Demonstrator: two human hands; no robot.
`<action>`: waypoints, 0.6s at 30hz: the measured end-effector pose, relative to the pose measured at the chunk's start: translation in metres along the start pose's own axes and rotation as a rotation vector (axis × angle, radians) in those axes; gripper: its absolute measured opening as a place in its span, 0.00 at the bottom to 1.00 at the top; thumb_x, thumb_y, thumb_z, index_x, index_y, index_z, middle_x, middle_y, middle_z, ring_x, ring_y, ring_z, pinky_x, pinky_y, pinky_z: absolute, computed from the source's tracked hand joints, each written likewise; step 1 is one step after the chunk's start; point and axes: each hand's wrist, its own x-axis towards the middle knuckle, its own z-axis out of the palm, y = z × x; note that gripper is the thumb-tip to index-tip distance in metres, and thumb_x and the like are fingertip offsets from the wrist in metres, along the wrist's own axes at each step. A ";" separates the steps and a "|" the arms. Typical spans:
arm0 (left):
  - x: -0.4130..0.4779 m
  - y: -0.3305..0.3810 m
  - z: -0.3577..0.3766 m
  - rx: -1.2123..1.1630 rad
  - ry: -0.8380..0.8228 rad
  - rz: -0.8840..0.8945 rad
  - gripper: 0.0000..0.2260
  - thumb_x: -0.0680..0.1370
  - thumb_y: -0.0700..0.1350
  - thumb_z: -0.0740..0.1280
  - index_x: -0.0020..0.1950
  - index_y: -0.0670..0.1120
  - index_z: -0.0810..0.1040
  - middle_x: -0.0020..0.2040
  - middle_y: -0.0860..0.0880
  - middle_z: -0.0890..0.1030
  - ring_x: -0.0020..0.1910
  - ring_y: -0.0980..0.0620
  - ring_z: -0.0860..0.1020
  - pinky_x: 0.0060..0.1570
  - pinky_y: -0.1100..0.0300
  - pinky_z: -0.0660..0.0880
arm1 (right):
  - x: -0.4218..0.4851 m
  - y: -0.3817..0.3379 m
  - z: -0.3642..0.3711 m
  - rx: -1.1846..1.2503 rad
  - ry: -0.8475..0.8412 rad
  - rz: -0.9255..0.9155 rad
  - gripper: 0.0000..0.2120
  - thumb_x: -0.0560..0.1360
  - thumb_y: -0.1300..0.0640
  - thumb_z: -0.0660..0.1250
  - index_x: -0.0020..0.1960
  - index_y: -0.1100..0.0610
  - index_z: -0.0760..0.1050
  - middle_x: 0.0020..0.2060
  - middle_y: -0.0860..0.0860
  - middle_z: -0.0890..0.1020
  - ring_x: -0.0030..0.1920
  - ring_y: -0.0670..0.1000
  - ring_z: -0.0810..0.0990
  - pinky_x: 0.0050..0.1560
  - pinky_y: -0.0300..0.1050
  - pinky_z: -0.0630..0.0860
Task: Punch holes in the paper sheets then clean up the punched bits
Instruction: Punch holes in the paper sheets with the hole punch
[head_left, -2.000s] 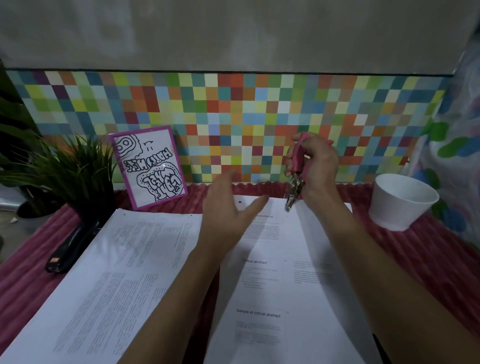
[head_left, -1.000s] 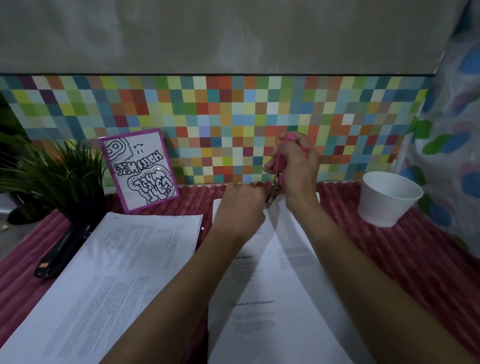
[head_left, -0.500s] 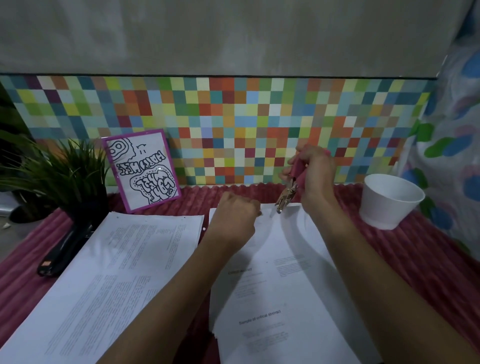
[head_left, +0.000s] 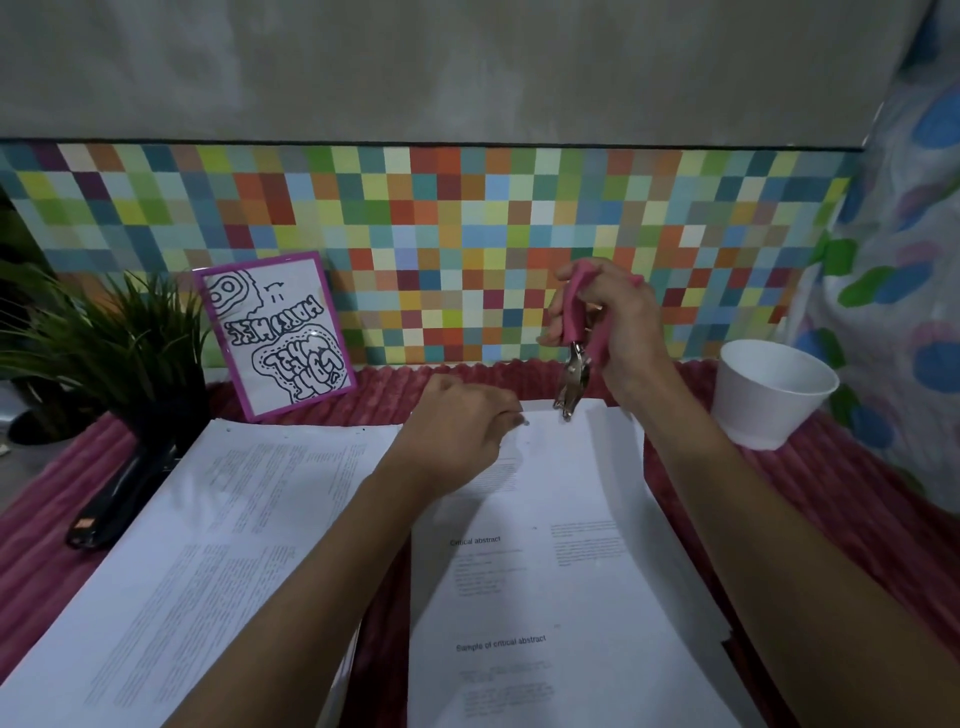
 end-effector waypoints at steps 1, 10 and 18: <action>-0.001 0.000 0.000 0.003 -0.011 -0.011 0.09 0.82 0.47 0.62 0.44 0.51 0.80 0.34 0.60 0.71 0.38 0.51 0.74 0.55 0.55 0.64 | 0.000 -0.001 0.000 0.002 0.010 -0.003 0.12 0.67 0.62 0.58 0.46 0.64 0.76 0.30 0.57 0.77 0.27 0.56 0.75 0.37 0.52 0.79; -0.002 0.001 -0.004 -0.024 0.001 0.006 0.11 0.81 0.47 0.62 0.38 0.55 0.73 0.32 0.58 0.72 0.35 0.51 0.72 0.53 0.54 0.64 | -0.003 -0.001 0.000 -0.094 -0.010 -0.026 0.13 0.68 0.62 0.59 0.48 0.66 0.76 0.31 0.57 0.77 0.26 0.54 0.75 0.33 0.48 0.80; -0.006 -0.005 -0.001 -0.049 -0.001 0.020 0.09 0.81 0.47 0.62 0.42 0.53 0.77 0.32 0.61 0.71 0.34 0.54 0.70 0.54 0.54 0.64 | -0.002 -0.009 -0.006 -0.012 0.086 -0.091 0.10 0.67 0.62 0.59 0.45 0.63 0.76 0.30 0.56 0.76 0.24 0.53 0.74 0.29 0.46 0.78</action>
